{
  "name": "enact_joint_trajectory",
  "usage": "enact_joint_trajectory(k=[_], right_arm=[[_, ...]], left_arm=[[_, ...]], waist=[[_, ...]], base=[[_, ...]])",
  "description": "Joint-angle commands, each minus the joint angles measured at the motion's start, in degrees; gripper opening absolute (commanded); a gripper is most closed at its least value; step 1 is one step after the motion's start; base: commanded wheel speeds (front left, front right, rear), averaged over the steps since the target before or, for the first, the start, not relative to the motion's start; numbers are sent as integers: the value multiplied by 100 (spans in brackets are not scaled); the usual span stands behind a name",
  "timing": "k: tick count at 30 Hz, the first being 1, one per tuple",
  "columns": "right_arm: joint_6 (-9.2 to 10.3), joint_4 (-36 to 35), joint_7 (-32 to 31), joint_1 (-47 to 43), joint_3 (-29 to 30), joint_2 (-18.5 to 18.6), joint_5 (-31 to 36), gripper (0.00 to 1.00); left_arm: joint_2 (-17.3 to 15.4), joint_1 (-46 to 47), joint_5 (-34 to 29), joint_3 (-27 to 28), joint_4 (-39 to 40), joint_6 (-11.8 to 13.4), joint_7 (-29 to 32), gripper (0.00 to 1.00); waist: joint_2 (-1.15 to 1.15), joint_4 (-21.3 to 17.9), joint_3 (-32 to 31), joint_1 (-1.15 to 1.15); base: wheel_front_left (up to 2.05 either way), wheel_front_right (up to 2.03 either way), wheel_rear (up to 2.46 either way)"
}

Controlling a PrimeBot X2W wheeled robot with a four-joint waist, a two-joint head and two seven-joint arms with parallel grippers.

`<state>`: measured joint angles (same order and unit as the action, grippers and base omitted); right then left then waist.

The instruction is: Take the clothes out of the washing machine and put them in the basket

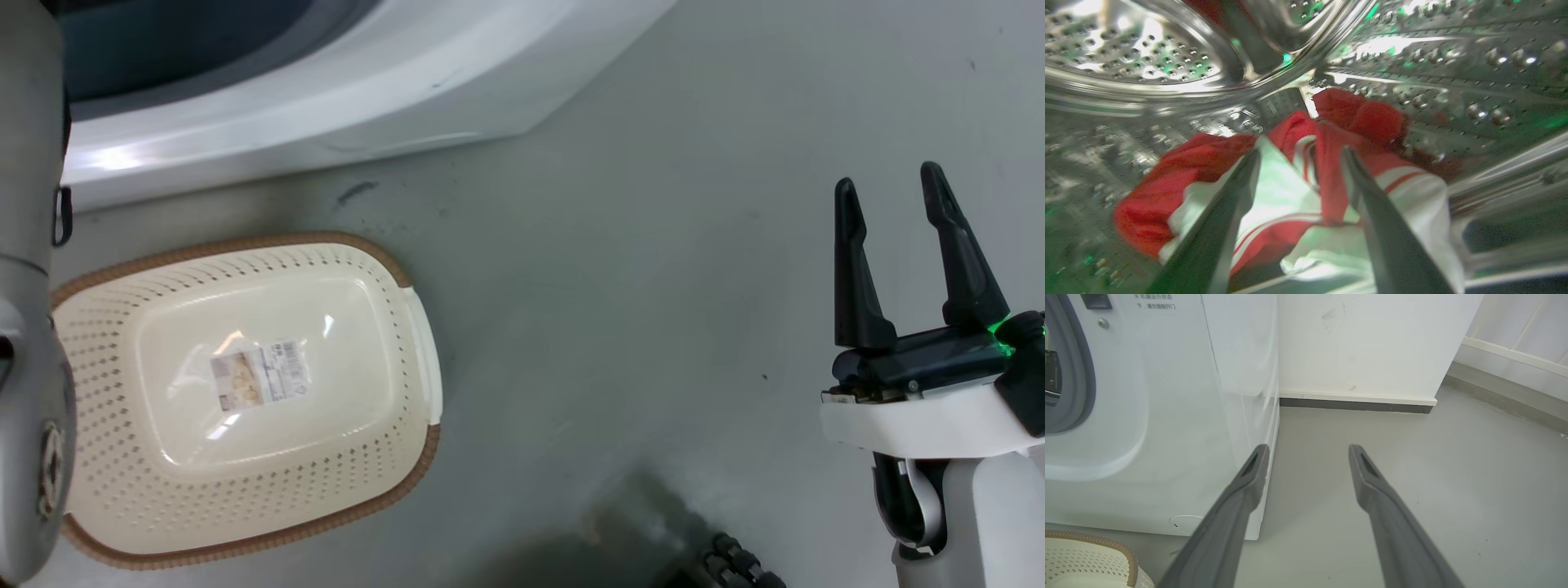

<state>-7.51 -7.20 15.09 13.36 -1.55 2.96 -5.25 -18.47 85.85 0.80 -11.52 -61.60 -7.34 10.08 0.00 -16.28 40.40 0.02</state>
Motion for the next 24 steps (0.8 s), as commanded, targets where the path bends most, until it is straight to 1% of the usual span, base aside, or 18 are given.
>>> enact_joint_trajectory(k=[1,3,6,9,14,21,22,23,24], right_arm=[[4,-32,13,117,-24,-15,-86,100],[4,-40,12,153,-46,-15,-120,100],[4,-58,13,217,-72,-15,-163,100],[4,-79,12,261,-89,-14,-209,100],[4,-87,12,316,-67,-14,-235,100],[4,-57,13,360,-59,-13,-216,100],[4,-61,13,370,-59,-13,-215,100],[4,-64,13,378,-60,-14,-215,100],[4,-66,13,384,-65,-13,-214,100]], left_arm=[[0,258,208,-112,-112,-4,243,100],[2,484,498,-199,-225,-3,553,100],[-101,727,737,-469,-339,-3,1006,100],[-187,908,932,-736,-365,-4,1307,100],[-288,996,1313,-1059,-382,-5,1670,100],[-443,913,1737,-1382,-320,-5,1806,100],[-462,899,1780,-1438,-306,-5,1806,67],[-483,896,1823,-1494,-287,-5,1810,5],[-502,898,1867,-1534,-266,-5,1798,0]], waist=[[0,-184,319,-2],[0,-204,421,-2],[0,-220,559,-2],[0,-233,665,-2],[0,-218,753,-2],[0,-210,797,-2],[0,-210,799,-2],[0,-209,801,-2],[0,-209,802,-2]], base=[[0,0,0],[0,0,0],[0,0,0],[0,0,0],[0,0,0],[0,0,0],[0,0,0],[0,0,0],[0,0,0]])
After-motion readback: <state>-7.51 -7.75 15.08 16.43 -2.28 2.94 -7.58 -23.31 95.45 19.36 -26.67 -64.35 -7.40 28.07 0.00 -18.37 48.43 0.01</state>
